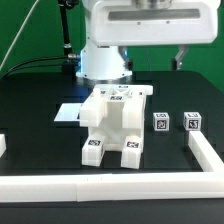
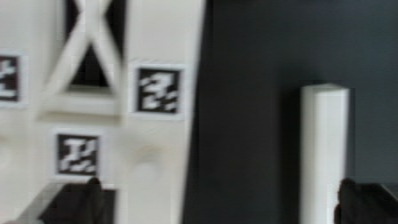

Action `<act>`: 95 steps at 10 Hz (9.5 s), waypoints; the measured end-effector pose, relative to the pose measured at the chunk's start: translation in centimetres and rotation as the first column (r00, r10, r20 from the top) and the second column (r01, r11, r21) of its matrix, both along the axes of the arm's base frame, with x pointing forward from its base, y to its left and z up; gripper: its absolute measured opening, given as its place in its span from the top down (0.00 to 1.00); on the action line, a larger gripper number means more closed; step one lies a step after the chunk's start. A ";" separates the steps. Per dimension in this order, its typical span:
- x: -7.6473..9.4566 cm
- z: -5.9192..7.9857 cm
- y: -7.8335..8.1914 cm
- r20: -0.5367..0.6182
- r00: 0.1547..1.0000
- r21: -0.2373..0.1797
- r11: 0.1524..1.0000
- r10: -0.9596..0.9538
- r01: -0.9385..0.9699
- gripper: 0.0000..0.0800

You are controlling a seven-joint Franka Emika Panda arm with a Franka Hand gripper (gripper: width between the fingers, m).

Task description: Assemble chair

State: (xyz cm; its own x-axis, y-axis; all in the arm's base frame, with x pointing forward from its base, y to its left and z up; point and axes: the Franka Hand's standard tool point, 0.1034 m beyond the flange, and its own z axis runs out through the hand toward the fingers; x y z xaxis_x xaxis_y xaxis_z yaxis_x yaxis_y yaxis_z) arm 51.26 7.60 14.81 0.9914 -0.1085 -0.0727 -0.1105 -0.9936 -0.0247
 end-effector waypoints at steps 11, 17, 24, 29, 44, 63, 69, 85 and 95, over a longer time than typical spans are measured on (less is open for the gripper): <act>-6.0 -6.5 9.2 0.026 0.998 -0.037 0.998 0.059 -0.058 0.19; -6.9 -11.7 10.2 0.009 0.997 -0.063 0.995 0.075 -0.074 0.19; -7.3 -12.8 10.5 -0.006 0.996 -0.070 0.994 0.085 -0.085 0.44; -7.3 -12.8 10.5 -0.006 0.996 -0.070 0.994 0.085 -0.085 0.65; -1.9 2.6 2.1 0.030 0.967 -0.032 0.968 0.251 -0.250 0.65; 1.2 -1.3 -3.6 -0.023 0.866 -0.090 0.862 0.499 -0.499 0.65; 1.6 -1.8 -3.7 -0.006 0.865 -0.102 0.861 0.501 -0.499 0.65; 2.3 -1.2 -4.4 -0.017 0.915 -0.008 0.915 0.403 -0.403 0.19; 2.0 -2.0 -4.1 -0.017 0.916 -0.013 0.916 0.400 -0.400 0.65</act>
Offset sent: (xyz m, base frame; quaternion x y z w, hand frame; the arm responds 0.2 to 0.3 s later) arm -0.0179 0.0558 0.0084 -0.0746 0.0273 -0.1542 0.9848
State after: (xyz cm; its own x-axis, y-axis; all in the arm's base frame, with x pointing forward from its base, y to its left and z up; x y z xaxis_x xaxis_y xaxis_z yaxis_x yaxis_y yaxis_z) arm 53.23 3.55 12.76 0.9513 0.2955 -0.0879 0.2958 -0.9552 -0.0103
